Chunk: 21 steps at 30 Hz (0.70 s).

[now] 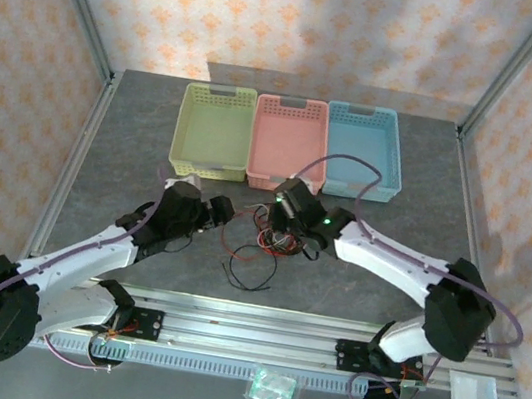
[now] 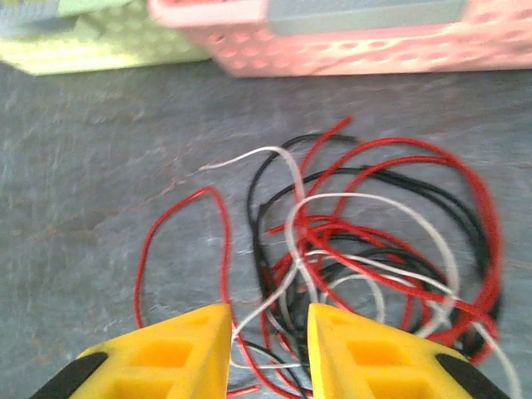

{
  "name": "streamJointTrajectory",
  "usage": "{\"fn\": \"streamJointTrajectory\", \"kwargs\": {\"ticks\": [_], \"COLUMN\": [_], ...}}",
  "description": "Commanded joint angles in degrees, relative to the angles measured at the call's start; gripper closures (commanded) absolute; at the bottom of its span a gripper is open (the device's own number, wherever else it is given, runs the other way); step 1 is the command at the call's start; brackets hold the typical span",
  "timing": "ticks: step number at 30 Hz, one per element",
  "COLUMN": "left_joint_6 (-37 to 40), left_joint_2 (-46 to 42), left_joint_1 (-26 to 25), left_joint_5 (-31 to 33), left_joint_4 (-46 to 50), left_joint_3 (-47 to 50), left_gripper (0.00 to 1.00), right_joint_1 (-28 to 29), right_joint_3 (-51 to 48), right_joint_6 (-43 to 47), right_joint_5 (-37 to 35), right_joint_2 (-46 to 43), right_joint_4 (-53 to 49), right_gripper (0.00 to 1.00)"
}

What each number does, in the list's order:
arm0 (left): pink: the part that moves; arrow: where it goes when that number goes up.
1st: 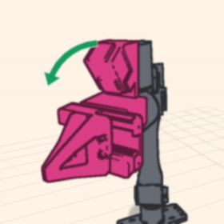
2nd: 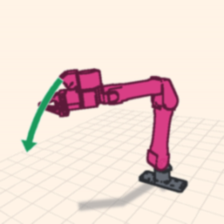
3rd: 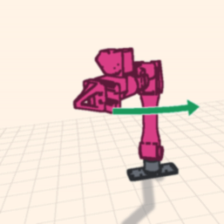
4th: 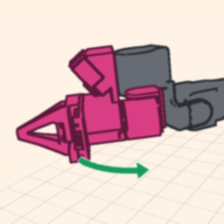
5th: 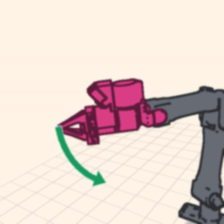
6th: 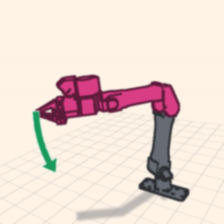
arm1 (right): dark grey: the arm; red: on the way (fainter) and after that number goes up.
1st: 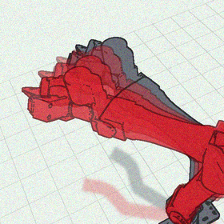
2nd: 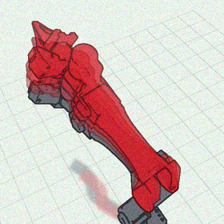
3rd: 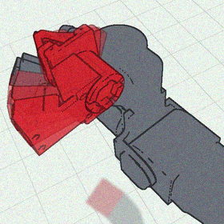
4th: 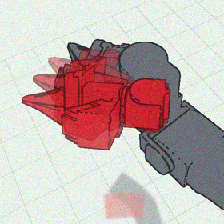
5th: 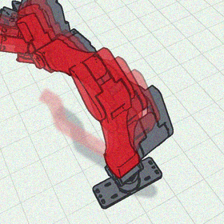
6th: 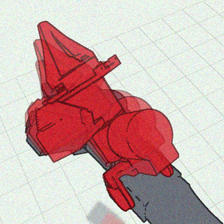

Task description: Untangle the cables

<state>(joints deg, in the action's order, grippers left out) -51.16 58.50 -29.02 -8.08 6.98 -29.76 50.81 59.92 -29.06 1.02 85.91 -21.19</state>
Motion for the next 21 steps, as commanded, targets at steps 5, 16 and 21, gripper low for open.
{"fn": "streamJointTrajectory", "kwargs": {"ticks": [5, 16, 21], "left_joint_6": [2.0, -5.43, -5.27], "left_joint_2": [-3.02, -5.32, -5.59], "left_joint_1": [6.47, 11.67, 11.88], "left_joint_5": [-5.54, -16.82, -16.62], "left_joint_4": [0.24, -15.88, -15.55], "left_joint_3": [3.51, 13.31, 13.5], "left_gripper": [0.13, 0.15, 0.15], "right_joint_1": [4.28, 4.12, 3.87], "right_joint_3": [14.49, 24.74, 26.45], "right_joint_6": [3.96, 5.77, 4.85], "right_joint_5": [-5.82, -7.37, -7.8], "right_joint_2": [13.85, 24.92, 27.54], "right_joint_4": [-12.13, -17.45, -18.89], "right_gripper": [0.66, 0.62, 0.63]}}
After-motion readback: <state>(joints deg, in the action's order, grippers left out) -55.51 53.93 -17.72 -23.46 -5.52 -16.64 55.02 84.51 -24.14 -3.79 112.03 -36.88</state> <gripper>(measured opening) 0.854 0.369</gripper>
